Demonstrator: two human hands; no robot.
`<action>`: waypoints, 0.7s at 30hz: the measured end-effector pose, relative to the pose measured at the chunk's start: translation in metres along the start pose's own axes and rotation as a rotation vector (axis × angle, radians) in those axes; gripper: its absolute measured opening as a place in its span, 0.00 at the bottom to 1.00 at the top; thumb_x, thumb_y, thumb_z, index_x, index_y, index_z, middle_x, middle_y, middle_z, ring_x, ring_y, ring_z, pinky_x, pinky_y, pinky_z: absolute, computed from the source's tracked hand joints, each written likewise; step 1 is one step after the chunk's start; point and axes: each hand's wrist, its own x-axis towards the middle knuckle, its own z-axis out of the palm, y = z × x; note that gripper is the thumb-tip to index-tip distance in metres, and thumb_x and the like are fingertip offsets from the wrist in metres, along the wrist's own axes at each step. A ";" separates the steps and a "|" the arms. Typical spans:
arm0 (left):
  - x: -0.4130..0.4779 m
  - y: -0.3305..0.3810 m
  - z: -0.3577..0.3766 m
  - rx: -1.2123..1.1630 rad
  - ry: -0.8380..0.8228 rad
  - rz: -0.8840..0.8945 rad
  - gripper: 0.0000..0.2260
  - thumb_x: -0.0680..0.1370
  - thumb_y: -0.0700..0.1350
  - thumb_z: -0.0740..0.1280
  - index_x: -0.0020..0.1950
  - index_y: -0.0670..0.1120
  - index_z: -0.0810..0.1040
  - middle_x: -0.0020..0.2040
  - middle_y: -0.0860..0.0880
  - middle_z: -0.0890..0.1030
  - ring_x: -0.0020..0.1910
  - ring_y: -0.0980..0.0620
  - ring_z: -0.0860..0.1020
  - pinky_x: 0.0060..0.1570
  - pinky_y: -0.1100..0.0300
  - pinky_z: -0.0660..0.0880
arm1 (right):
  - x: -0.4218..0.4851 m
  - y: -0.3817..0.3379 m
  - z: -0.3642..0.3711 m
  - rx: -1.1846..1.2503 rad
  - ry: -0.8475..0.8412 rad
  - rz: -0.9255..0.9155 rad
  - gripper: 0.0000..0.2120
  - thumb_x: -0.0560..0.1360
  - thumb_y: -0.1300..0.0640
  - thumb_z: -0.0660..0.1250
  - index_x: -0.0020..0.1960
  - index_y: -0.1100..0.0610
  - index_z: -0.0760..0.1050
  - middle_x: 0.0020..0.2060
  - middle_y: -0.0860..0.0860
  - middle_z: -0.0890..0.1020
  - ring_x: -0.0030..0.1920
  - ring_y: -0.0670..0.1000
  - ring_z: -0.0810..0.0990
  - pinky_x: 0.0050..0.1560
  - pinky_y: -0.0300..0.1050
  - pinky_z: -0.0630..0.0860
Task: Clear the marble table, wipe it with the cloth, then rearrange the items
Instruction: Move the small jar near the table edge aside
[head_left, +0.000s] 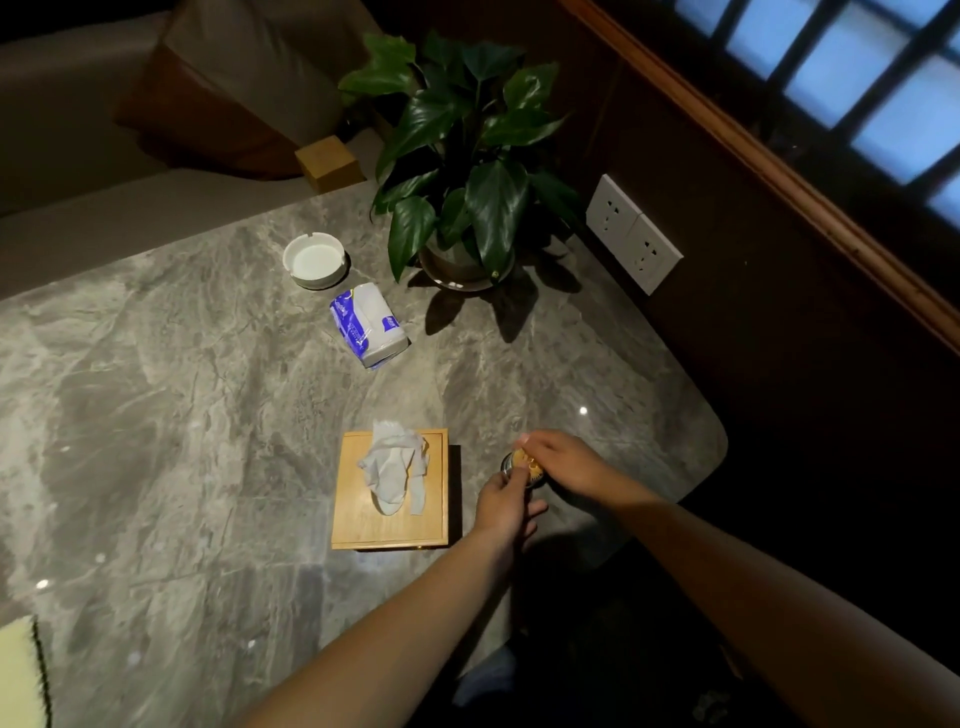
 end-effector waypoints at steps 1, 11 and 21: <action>0.003 0.005 0.005 0.004 0.003 0.001 0.18 0.81 0.53 0.58 0.66 0.45 0.72 0.60 0.46 0.79 0.46 0.54 0.77 0.42 0.62 0.71 | 0.004 0.000 -0.004 0.008 0.023 0.010 0.19 0.81 0.50 0.58 0.50 0.63 0.80 0.47 0.61 0.83 0.50 0.59 0.81 0.53 0.51 0.76; 0.028 0.039 0.035 0.057 0.034 -0.006 0.11 0.81 0.53 0.58 0.44 0.48 0.72 0.36 0.50 0.72 0.31 0.55 0.71 0.30 0.63 0.64 | 0.026 0.001 -0.035 0.058 0.103 0.027 0.19 0.82 0.52 0.55 0.51 0.65 0.78 0.48 0.63 0.82 0.52 0.62 0.80 0.57 0.56 0.75; 0.034 0.042 0.029 0.057 -0.005 -0.026 0.05 0.81 0.49 0.58 0.50 0.49 0.69 0.40 0.51 0.73 0.35 0.55 0.71 0.31 0.63 0.62 | 0.033 -0.005 -0.044 0.047 0.081 0.074 0.14 0.82 0.53 0.57 0.45 0.51 0.80 0.41 0.49 0.82 0.44 0.48 0.79 0.47 0.41 0.73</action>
